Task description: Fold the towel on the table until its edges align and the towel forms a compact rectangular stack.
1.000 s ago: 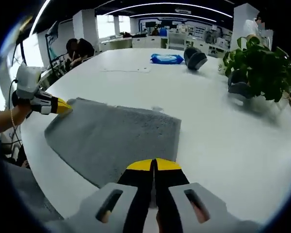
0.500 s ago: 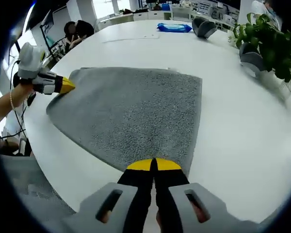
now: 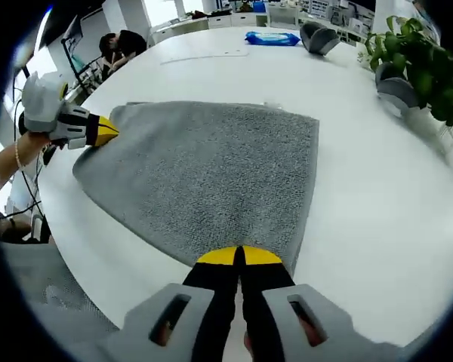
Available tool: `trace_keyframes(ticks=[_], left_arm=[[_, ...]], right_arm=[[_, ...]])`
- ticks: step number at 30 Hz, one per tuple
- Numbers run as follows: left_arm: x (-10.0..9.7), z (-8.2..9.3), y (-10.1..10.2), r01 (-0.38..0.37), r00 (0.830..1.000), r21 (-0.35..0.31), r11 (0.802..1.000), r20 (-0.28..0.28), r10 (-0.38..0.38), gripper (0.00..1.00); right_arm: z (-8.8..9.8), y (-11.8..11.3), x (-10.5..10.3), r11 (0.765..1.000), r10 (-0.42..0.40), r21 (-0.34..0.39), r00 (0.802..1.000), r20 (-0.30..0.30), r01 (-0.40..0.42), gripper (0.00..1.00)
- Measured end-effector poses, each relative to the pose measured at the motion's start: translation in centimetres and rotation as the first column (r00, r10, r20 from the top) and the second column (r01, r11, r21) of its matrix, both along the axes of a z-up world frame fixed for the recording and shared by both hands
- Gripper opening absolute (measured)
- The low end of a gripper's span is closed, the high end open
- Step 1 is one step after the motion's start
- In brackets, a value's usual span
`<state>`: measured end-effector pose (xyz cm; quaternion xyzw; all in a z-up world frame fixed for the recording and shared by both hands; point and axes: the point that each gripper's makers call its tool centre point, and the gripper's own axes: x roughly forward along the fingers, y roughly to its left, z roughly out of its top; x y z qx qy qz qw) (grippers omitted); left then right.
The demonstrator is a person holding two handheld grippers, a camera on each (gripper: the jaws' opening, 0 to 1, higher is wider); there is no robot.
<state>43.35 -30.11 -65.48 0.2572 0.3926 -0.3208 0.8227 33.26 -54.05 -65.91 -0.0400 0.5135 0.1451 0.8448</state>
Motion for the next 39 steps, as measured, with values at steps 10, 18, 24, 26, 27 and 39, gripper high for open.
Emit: trace_keyframes(ticks=[10, 18, 24, 26, 27, 39], left_arm=[[-0.1, 0.0, -0.1, 0.027, 1.000, 0.042, 0.999, -0.016, -0.027, 0.00], [-1.1, 0.0, 0.0, 0.036, 0.999, 0.090, 0.995, 0.003, -0.036, 0.00], [-1.9, 0.0, 0.5, 0.004, 1.000, 0.054, 0.999, -0.027, -0.002, 0.00], [-2.2, 0.0, 0.5, 0.004, 1.000, 0.052, 0.999, -0.022, -0.003, 0.00], [-2.3, 0.0, 0.6, 0.004, 1.000, 0.050, 0.999, -0.017, -0.003, 0.00], [-4.2, -0.1, 1.0, -0.033, 0.999, 0.022, 0.999, -0.036, 0.034, 0.00]], right_arm=[[-0.1, -0.1, 0.1, 1.000, 0.024, -0.009, 0.998, -0.054, -0.025, 0.00], [-0.1, -0.1, 0.0, 0.999, 0.038, 0.027, 0.997, -0.066, -0.036, 0.00], [-0.2, 0.0, 0.2, 0.998, 0.066, 0.015, 0.993, -0.102, -0.064, 0.00], [-0.2, -0.1, 0.4, 0.997, 0.072, 0.008, 0.992, -0.105, -0.071, 0.00], [-0.2, -0.1, 0.5, 0.997, 0.074, 0.005, 0.992, -0.102, -0.074, 0.00], [-0.2, -0.5, 2.5, 0.988, 0.143, -0.046, 0.984, -0.109, -0.149, 0.00]])
